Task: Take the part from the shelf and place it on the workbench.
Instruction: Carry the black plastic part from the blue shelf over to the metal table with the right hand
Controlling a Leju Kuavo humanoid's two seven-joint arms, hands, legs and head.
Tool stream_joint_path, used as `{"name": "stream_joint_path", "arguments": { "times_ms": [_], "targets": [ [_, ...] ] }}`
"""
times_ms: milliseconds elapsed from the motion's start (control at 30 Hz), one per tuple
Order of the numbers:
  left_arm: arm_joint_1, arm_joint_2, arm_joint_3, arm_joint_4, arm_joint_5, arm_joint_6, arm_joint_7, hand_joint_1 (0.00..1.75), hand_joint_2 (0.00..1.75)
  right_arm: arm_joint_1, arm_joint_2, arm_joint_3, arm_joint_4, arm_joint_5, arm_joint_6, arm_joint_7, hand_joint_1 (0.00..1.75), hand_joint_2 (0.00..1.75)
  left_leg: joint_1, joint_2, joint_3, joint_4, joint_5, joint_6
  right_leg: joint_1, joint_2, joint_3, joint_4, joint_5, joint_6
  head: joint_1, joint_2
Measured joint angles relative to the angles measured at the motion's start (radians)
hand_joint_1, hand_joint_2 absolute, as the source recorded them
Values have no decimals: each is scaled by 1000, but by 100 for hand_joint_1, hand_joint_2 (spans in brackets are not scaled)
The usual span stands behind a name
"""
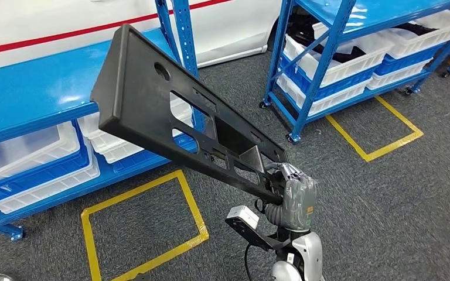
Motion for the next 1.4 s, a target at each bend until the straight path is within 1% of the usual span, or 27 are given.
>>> {"name": "stream_joint_path", "arguments": {
  "times_ms": [67, 133, 167, 233, 267, 300, 333, 400, 467, 500, 567, 633, 700, 767, 800, 833, 867, 933, 1000, 1033, 1100, 1167, 1267, 1300, 1333, 1367, 1400],
  "targets": [
    [-1, 0, 1, 0, -1, 0, 0, 0, 175, 1, 1, -1, 0, 0, 0, 0, 171, 175, 2, 10, 1, -8, 6, 6, -2, 8, -4, -1, 3, 13, 0, 0],
    [-2, -1, 2, 0, -4, 0, 0, 0, 175, 1, 1, -4, -1, 0, 0, -3, 171, 175, 7, 23, 5, -22, 15, 19, 1, -9, -19, 28, -20, 23, 2, 0],
    [-2, -1, 2, 0, -6, 0, 0, 0, 175, 1, 1, -6, -2, 0, 0, -4, 171, 175, 10, 31, 6, -27, 18, 24, 3, -24, -39, 71, -47, 26, 3, 0],
    [-1, -2, 2, 0, -9, -1, 0, 0, 175, 2, 1, -8, -2, 0, 0, -6, 171, 175, 7, 45, 4, -26, 19, 28, 2, -50, -99, 200, -111, 30, 4, 0],
    [0, -2, 2, 0, -9, -1, 0, 0, 175, 3, 0, -9, -2, 0, 0, -6, 171, 175, 7, 52, 2, -25, 19, 28, 1, -55, -124, 253, -129, 32, 4, 0],
    [0, -2, 2, 0, -9, -1, 0, 0, 175, 4, 0, -10, -2, 0, 0, -6, 171, 175, 7, 60, 1, -23, 18, 28, 0, -58, -133, 274, -128, 33, 4, 0],
    [0, -2, 3, 0, -9, -2, 0, 0, 175, 5, 0, -10, -2, 0, 0, -6, 171, 175, 6, 66, 0, -21, 17, 26, -1, -61, -121, 255, -109, 34, 4, 0],
    [-1, -3, 3, 0, -9, -2, 0, 0, 175, 5, -1, -12, -2, -1, 0, -6, 171, 175, 7, 76, 1, -15, 13, 21, -2, -79, -48, 122, -49, 29, 4, 0],
    [-2, -3, 3, 0, -10, -3, -1, 0, 175, 3, 0, -12, -3, -3, 0, -6, 171, 175, 2, 83, 0, -8, 8, 11, 3, -96, 5, 18, -20, 20, 4, 0],
    [-2, -3, 3, 0, -10, -3, -1, 0, 175, 3, 0, -13, -3, -4, 0, -6, 171, 175, 0, 86, 0, -6, 7, 5, 6, -99, 12, 2, -20, 15, 4, 0],
    [-4, -3, 3, 0, -10, -4, -1, 0, 175, 3, 0, -14, -4, -5, 0, -6, 171, 175, 0, 93, 1, -7, 7, -7, 8, -86, 10, 3, -16, 3, 4, 0],
    [-5, -3, 3, 0, -10, -5, -2, 0, 175, 3, 0, -14, -5, -5, 0, -6, 171, 175, 2, 84, -5, 10, -12, -18, 4, -76, 11, -3, -10, -10, 3, 0],
    [-5, -3, 3, 0, -12, -5, -3, 0, 175, 3, 1, -14, -5, -5, 0, -6, 171, 175, 3, 62, -45, 102, -70, -25, 2, -68, 9, -6, -5, -19, 3, 0],
    [-5, -3, 3, 0, -16, -6, -4, 0, 175, 4, 1, -15, -5, -3, 0, -7, 171, 175, 3, 51, -110, 242, -131, -25, 6, -56, 6, -5, -4, -22, 3, 0],
    [-4, -3, 3, 0, -17, -6, -4, 0, 175, 5, 1, -15, -5, -2, 0, -7, 171, 175, 3, 50, -129, 283, -138, -24, 9, -49, 5, -5, -3, -23, 3, 0],
    [-4, -3, 3, 0, -19, -6, -4, 0, 175, 6, 1, -16, -5, -2, 0, -7, 171, 175, 2, 49, -129, 281, -123, -20, 12, -41, 5, -4, -3, -23, 3, 0],
    [-4, -3, 3, 0, -20, -6, -4, 0, 175, 7, 1, -16, -6, -2, 0, -7, 171, 175, 1, 47, -108, 238, -91, -15, 14, -32, 6, -4, -3, -23, 3, 0],
    [-6, -3, 3, 0, -20, -6, -4, 0, 175, 7, 1, -16, -8, -2, 0, -8, 171, 175, -2, 27, -39, 96, -25, 3, 18, -18, 8, -4, -2, -22, 3, 0],
    [-8, -2, 4, 0, -21, -7, -4, 0, 175, 6, 1, -17, -11, -4, 0, -8, 171, 175, -7, 5, 2, 7, -1, 17, 15, -6, 4, -3, 1, -17, 2, 0],
    [-10, -2, 4, 0, -21, -7, -4, 0, 175, 7, 1, -17, -12, -8, 0, -8, 171, 175, -9, 1, 6, -3, -3, 20, 13, -2, 1, -3, 3, -13, 2, 0],
    [-13, -3, 4, 0, -22, -9, -5, 0, 175, 8, 1, -17, -13, -17, 0, -8, 171, 175, -9, 10, 9, -16, 4, 23, 10, 4, -3, -4, 5, -2, 1, 0],
    [-13, -4, 4, 0, -24, -10, -5, 0, 175, 7, 0, -17, -16, -27, -1, -9, 171, 175, -3, 24, 15, -33, 15, 30, 13, -14, -20, 30, -21, 8, 2, 0],
    [-14, -6, 4, 0, -27, -11, -5, 0, 175, 6, -1, -17, -17, -35, -1, -9, 171, 175, -2, 48, 16, -39, 18, 36, 8, -49, -105, 206, -108, 21, 3, 0],
    [-13, -6, 4, 0, -27, -11, -5, 0, 175, 7, -2, -17, -17, -37, -1, -9, 171, 175, -2, 57, 15, -37, 17, 36, 4, -54, -128, 253, -120, 25, 3, 0],
    [-13, -6, 4, 0, -27, -11, -5, 0, 175, 8, -4, -17, -17, -37, -1, -9, 171, 175, -2, 65, 15, -34, 15, 35, 0, -57, -135, 266, -114, 28, 3, 0],
    [-13, -6, 5, 0, -27, -11, -5, 0, 175, 9, -5, -17, -17, -37, -1, -9, 171, 175, -1, 73, 14, -30, 12, 33, -3, -61, -121, 239, -91, 31, 3, 0],
    [-14, -7, 5, 0, -27, -11, -5, 0, 175, 9, -6, -17, -17, -38, -1, -9, 171, 175, -1, 81, 14, -26, 8, 31, -6, -71, -90, 179, -57, 32, 3, 0]
  ]
}}
